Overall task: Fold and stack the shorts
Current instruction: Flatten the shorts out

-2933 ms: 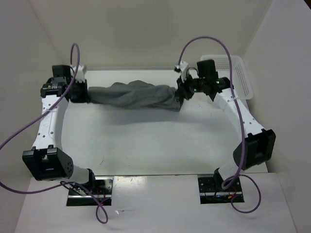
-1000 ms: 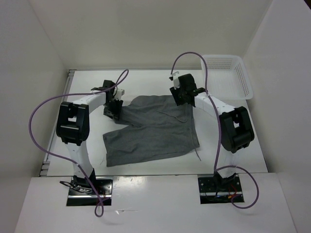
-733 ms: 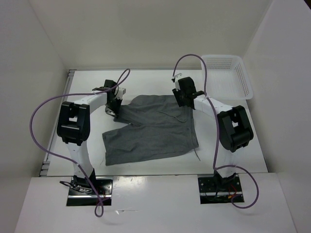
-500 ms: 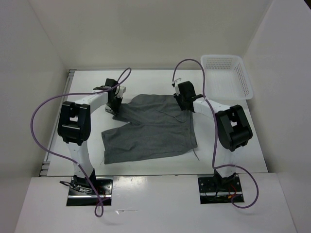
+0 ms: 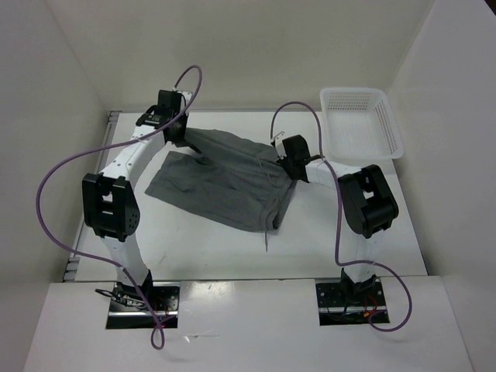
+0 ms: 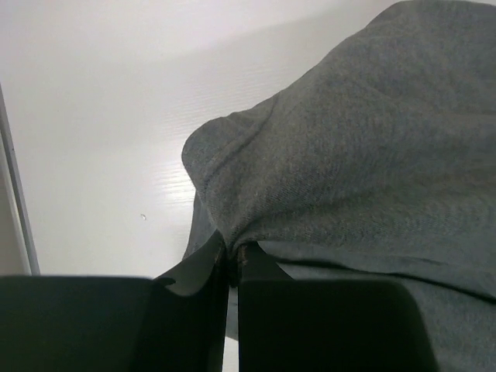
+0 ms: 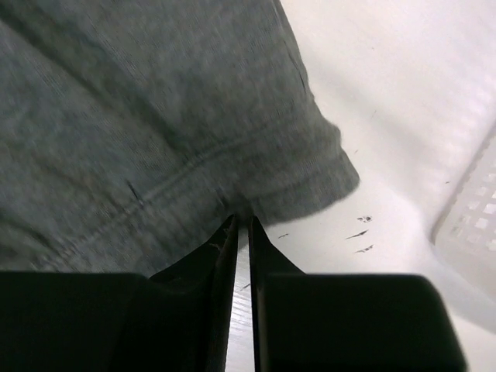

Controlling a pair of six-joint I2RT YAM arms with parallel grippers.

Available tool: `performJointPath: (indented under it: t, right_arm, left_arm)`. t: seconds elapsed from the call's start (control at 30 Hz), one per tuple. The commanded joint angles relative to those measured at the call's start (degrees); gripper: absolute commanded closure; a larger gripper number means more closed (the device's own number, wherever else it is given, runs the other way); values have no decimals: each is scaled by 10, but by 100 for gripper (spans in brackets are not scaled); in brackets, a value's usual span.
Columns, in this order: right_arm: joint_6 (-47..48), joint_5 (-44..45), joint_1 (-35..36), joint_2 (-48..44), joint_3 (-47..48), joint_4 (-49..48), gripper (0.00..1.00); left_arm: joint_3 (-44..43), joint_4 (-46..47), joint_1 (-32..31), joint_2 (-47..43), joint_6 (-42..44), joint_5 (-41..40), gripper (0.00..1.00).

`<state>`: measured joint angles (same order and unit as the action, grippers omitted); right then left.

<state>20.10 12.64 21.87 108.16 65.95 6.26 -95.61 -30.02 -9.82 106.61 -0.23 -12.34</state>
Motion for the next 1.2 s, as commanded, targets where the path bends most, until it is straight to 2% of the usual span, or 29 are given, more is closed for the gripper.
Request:
performJointPath:
  t: [0.0, 0.07, 0.13, 0.2, 0.3, 0.37, 0.43, 0.47, 0.5, 0.57, 0.6, 0.67, 0.7, 0.8, 0.83, 0.97, 1.03, 1.17]
  right_arm:
    - [27, 9, -3, 4, -1, -31, 86]
    - [27, 9, -3, 4, -1, -31, 86]
    - [33, -8, -3, 4, 5, -31, 81]
    - [46, -13, -3, -3, 11, -16, 79]
    - [54, -36, -3, -25, 18, 1, 72]
    - [59, -36, -3, -41, 24, 7, 66]
    - [42, -36, -3, -57, 42, 15, 64]
    - [34, -36, -3, -57, 51, 23, 64]
    - [26, -36, -3, -64, 59, 37, 63]
    - [1, -56, -3, -64, 87, 44, 61]
    - [-8, -56, -3, -64, 101, 52, 59]
    - [-30, -67, -3, -50, 115, 52, 57]
    - [-30, -67, -3, -45, 125, 52, 57]
    - [-44, -72, -3, -16, 141, 52, 56]
    - [-45, -72, -3, -9, 141, 46, 56]
    - [-42, -72, -24, 28, 166, 38, 52]
    - [-34, -67, -24, 40, 166, 27, 50]
    - [-28, -67, -30, 57, 166, 27, 49]
  left_arm:
    - [-26, -13, -12, -21, 2, -44, 100]
    - [-14, -21, -12, -26, 2, -50, 99]
    - [30, -31, -24, -34, 2, -50, 97]
    - [128, -31, -24, -43, 2, -63, 96]
    - [211, -31, -24, -66, 2, -50, 92]
    - [256, -51, -24, -72, 2, -24, 74]
    - [262, -107, -24, -86, 2, 50, 58]
    - [262, -147, -24, -101, 2, 77, 46]
    - [255, -163, -24, -110, 2, 124, 43]
    - [209, -201, -24, -132, 2, 166, 36]
    - [186, -207, -24, -132, 2, 199, 29]
    - [132, -199, -18, -123, 2, 215, 26]
    - [76, -187, -5, -113, 2, 215, 26]
    - [2, -133, 37, -44, 2, 215, 25]
    - [-43, -119, 45, 6, 2, 223, 25]
    - [-170, -119, 53, 150, 2, 223, 23]
    - [-209, -119, 53, 211, 2, 252, 22]
    - [-279, -119, 53, 290, 2, 258, 19]
